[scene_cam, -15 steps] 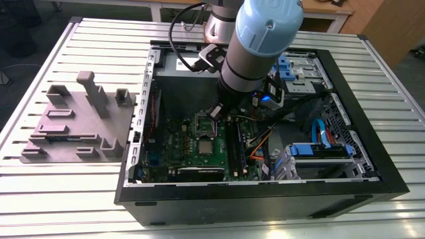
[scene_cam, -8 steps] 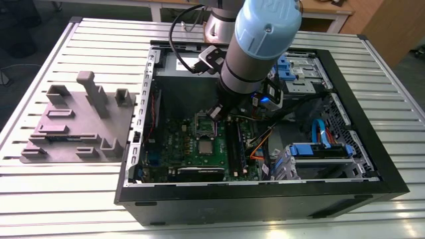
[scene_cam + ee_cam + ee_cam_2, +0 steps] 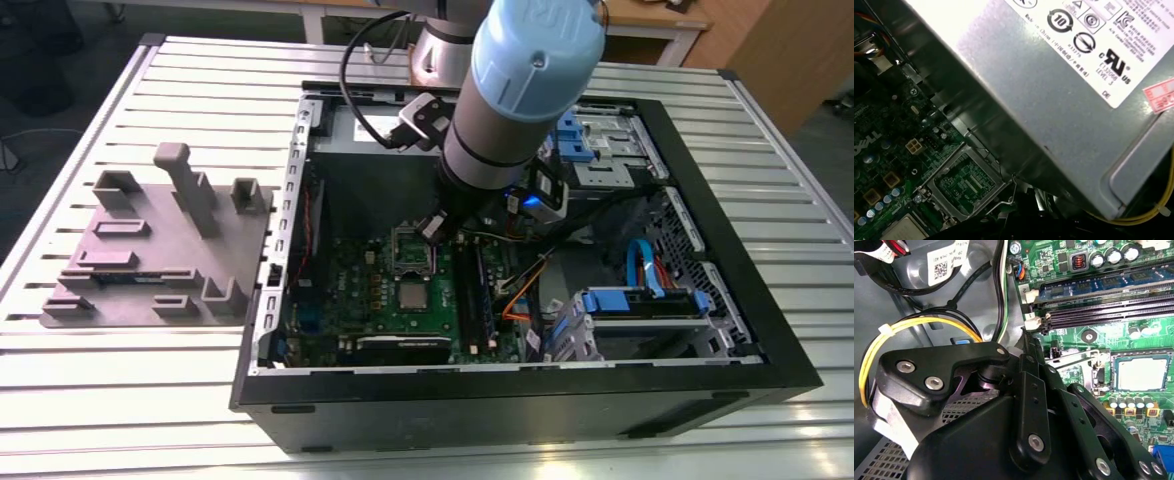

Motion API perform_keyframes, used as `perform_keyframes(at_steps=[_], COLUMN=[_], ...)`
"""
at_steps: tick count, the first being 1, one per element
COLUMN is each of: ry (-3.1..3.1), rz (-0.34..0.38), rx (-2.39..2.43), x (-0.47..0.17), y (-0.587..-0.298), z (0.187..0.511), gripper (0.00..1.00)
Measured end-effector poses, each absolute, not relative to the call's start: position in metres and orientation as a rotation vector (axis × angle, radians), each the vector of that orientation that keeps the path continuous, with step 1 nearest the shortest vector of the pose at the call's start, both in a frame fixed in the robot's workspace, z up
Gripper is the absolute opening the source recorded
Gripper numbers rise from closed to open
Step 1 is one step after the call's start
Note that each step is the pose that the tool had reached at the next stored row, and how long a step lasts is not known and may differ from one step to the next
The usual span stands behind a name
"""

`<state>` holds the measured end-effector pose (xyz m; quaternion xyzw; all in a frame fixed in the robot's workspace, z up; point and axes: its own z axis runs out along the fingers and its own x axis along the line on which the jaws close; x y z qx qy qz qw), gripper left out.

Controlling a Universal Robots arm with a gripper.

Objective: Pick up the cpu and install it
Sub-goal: 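Close the cpu cover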

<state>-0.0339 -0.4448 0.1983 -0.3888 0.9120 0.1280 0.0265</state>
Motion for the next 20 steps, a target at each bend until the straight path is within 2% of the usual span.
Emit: perform_keyframes(at_steps=[9,15,20], ry=[2.816,2.836,2.842], rz=[0.400,0.347,0.333], rx=[-1.201,-1.208,-1.210], x=[-0.0342,-0.0349,-0.0360], y=[-0.4435,-0.4436,-0.4436], z=[0.1965,0.1978,0.2036], gripper=[0.10,0.10,0.10])
